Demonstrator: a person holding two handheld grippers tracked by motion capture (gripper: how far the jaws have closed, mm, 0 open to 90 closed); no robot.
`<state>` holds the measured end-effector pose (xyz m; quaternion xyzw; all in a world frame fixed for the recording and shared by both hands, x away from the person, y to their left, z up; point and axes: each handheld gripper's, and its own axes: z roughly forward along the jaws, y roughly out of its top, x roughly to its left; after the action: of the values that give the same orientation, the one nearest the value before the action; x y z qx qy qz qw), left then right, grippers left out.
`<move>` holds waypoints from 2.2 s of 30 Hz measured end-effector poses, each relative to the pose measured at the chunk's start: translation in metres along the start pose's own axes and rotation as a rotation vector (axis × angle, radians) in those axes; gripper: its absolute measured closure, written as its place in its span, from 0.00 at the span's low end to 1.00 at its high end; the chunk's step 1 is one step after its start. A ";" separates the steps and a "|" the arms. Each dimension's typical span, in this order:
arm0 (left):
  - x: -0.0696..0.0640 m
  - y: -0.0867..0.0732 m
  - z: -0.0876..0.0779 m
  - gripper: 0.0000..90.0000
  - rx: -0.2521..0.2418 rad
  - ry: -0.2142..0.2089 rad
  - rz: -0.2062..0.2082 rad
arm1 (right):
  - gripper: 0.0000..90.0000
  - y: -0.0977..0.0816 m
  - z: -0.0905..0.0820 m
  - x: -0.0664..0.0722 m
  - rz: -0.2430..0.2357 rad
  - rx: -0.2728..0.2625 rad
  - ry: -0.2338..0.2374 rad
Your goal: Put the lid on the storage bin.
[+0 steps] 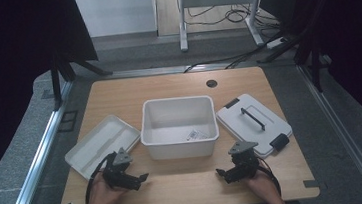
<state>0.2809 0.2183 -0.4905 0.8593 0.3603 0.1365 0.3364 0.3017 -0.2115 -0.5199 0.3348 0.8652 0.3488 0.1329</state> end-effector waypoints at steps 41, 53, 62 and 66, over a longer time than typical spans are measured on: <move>0.143 -0.007 -0.007 0.99 0.175 0.004 -0.026 | 0.00 0.000 0.000 0.000 0.004 0.000 -0.002; 0.159 0.016 -0.053 0.99 0.154 -0.049 0.128 | 0.00 0.000 0.000 0.000 0.005 0.000 -0.003; 0.168 0.040 -0.084 0.99 0.123 -0.113 0.257 | 0.00 0.000 0.000 0.000 0.003 0.001 -0.003; 0.168 0.055 -0.096 0.99 0.121 -0.137 0.317 | 0.00 0.000 0.000 0.000 0.003 0.001 -0.003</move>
<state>0.3823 0.3548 -0.3840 0.9313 0.2043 0.1072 0.2820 0.3017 -0.2116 -0.5197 0.3366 0.8647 0.3481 0.1335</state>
